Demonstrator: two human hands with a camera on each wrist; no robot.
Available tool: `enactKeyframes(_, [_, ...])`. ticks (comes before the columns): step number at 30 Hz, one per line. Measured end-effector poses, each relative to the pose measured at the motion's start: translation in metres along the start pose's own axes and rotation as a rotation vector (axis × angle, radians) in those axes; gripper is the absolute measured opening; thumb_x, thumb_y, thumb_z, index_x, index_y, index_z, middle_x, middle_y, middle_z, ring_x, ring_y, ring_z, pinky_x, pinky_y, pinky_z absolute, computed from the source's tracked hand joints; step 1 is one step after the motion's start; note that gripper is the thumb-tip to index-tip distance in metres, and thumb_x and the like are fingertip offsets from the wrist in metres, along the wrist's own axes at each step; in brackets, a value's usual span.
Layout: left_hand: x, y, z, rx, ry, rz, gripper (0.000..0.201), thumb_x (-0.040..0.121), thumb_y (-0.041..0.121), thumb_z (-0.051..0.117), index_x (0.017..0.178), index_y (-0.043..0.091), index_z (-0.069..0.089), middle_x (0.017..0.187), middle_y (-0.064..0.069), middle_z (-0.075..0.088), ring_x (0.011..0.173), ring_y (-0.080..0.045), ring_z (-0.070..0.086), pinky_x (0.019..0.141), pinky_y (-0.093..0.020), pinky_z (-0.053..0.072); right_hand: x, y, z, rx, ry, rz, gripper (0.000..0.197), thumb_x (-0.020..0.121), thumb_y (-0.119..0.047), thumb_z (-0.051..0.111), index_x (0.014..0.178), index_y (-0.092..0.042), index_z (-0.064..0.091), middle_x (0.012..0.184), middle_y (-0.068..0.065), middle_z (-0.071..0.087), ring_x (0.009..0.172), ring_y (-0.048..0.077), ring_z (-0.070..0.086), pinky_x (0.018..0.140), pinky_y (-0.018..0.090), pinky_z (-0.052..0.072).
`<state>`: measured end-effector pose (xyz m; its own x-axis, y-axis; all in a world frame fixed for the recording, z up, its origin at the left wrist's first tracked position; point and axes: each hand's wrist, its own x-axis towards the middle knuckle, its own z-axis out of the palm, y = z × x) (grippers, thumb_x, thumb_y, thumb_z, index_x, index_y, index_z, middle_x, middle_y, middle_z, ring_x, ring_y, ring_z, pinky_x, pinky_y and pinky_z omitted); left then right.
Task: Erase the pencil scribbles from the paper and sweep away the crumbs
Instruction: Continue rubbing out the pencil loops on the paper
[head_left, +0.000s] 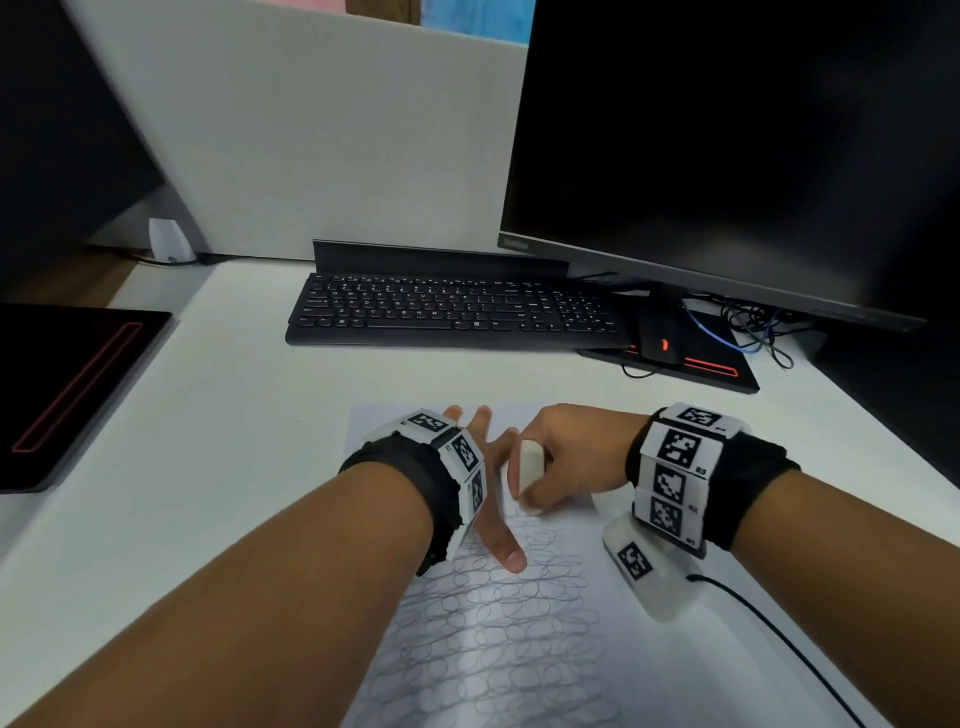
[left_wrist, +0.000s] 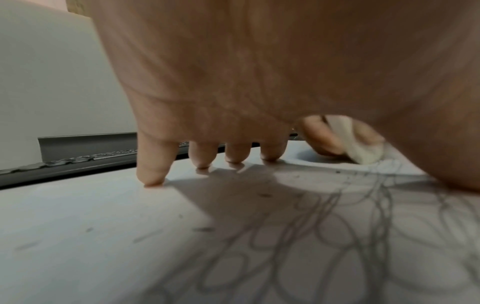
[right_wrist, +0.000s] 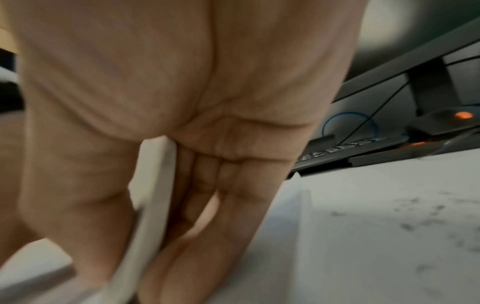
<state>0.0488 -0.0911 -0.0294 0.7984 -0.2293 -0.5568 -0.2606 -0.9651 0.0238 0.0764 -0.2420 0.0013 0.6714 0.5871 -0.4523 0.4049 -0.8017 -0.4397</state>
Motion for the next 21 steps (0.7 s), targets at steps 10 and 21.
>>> enactKeyframes(10, [0.008, -0.001, 0.001, 0.056, 0.0, 0.004, 0.13, 0.057, 0.078, 0.074, 0.144, 0.055, -0.019, 0.16, -0.006, -0.025, 0.147, -0.038, -0.017, 0.115, -0.063, 0.001, 0.0, 0.007, -0.005, -0.022, 0.0, 0.015, 0.007, 0.074, -0.02, 0.078, 0.08, -0.018, 0.074, 0.088, 0.0, 0.076, 0.087, 0.017, 0.07, 0.085, 0.036, 0.055])
enactKeyframes(21, [0.004, 0.002, -0.001, 0.041, -0.027, -0.035, 0.13, 0.055, 0.083, 0.07, 0.142, 0.056, -0.023, 0.159, -0.004, -0.029, 0.144, -0.046, -0.02, 0.114, -0.066, -0.002, 0.001, 0.01, -0.014, -0.07, 0.156, 0.061, 0.011, 0.075, -0.019, 0.078, 0.086, -0.017, 0.075, 0.086, -0.001, 0.075, 0.082, 0.012, 0.068, 0.074, 0.028, 0.054])
